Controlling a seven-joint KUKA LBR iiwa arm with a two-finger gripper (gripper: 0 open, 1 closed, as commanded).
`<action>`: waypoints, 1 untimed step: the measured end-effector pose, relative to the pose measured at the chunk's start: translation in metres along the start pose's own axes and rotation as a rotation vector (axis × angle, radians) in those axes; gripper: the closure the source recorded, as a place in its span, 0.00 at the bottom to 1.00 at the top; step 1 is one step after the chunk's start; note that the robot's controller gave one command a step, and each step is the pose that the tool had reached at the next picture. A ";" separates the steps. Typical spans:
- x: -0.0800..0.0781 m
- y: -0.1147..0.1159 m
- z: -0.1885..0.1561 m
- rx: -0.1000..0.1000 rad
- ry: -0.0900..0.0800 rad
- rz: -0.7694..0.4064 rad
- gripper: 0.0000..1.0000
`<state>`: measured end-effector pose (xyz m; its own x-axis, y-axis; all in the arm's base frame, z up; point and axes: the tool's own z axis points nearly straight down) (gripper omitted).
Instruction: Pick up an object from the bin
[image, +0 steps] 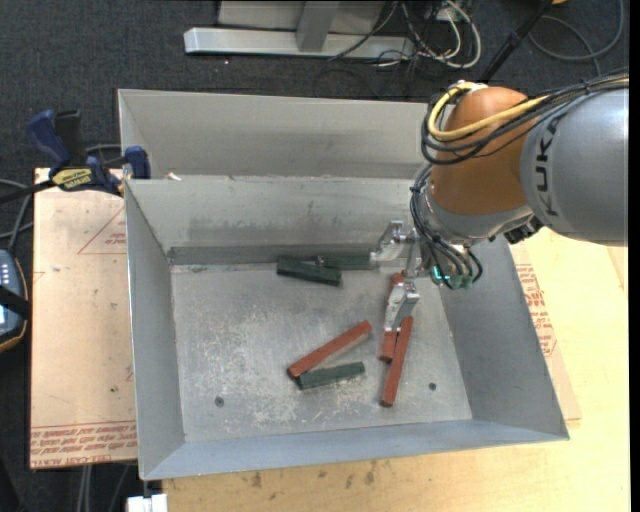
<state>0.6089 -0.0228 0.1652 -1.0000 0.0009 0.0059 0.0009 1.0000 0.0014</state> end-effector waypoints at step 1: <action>-0.002 0.000 -0.004 0.000 -0.007 0.000 0.00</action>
Offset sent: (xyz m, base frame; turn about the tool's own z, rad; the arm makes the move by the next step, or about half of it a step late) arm -0.0311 -0.0051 -0.0952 -0.1003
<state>0.6106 -0.0228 0.1696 -1.0000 0.0004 -0.0014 0.0004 1.0000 0.0009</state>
